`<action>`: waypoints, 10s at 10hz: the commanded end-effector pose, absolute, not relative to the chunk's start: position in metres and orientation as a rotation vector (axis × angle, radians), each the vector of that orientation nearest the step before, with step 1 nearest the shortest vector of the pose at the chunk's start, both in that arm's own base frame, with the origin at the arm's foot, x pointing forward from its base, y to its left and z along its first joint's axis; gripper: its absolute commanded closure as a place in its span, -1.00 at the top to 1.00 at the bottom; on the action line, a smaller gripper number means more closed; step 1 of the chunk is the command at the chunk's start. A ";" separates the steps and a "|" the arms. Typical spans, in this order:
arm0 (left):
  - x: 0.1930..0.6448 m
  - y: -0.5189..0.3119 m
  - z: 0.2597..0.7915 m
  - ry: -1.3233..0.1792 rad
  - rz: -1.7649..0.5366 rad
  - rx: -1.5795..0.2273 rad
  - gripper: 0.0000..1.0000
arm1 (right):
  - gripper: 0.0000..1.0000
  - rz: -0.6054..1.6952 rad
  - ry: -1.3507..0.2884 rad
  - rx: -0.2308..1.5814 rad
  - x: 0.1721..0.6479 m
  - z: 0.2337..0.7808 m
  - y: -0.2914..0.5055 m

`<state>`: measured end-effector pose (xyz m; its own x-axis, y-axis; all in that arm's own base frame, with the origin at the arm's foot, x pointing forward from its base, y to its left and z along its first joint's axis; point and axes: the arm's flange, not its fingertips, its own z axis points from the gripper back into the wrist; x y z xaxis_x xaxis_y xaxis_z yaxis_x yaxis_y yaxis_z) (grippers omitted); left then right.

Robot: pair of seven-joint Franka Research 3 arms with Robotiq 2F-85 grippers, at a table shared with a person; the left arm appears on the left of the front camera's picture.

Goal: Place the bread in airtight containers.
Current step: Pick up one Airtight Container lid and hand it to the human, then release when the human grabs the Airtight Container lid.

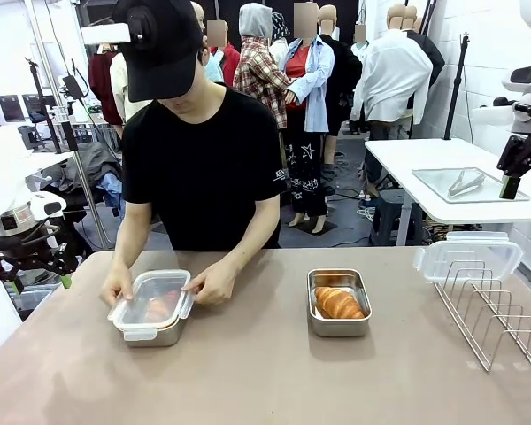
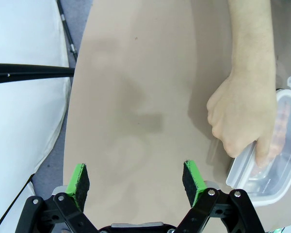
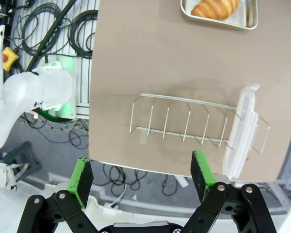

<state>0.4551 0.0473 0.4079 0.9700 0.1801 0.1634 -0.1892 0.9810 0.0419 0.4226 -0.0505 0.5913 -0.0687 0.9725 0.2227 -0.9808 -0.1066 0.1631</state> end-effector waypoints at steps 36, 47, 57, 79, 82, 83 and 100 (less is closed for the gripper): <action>0.453 0.049 0.409 -0.161 0.187 0.055 1.00 | 1.00 1.633 -0.020 0.319 0.424 0.593 -0.050; 0.453 0.049 0.409 -0.161 0.187 0.055 1.00 | 1.00 1.648 -0.034 0.313 0.423 0.591 -0.050; 0.453 0.049 0.409 -0.161 0.187 0.055 1.00 | 1.00 1.464 -0.003 0.104 0.563 0.503 -0.040; 0.453 0.049 0.409 -0.161 0.187 0.055 1.00 | -1.00 1.166 0.065 0.122 0.602 0.407 -0.020; 0.453 0.049 0.409 -0.161 0.187 0.055 1.00 | -1.00 1.186 0.065 0.103 0.598 0.414 -0.016; 0.453 0.049 0.409 -0.161 0.187 0.055 1.00 | -1.00 1.192 0.064 0.100 0.598 0.417 -0.015; 0.453 0.049 0.409 -0.161 0.187 0.055 1.00 | -1.00 1.261 -0.218 -0.015 0.609 0.640 0.097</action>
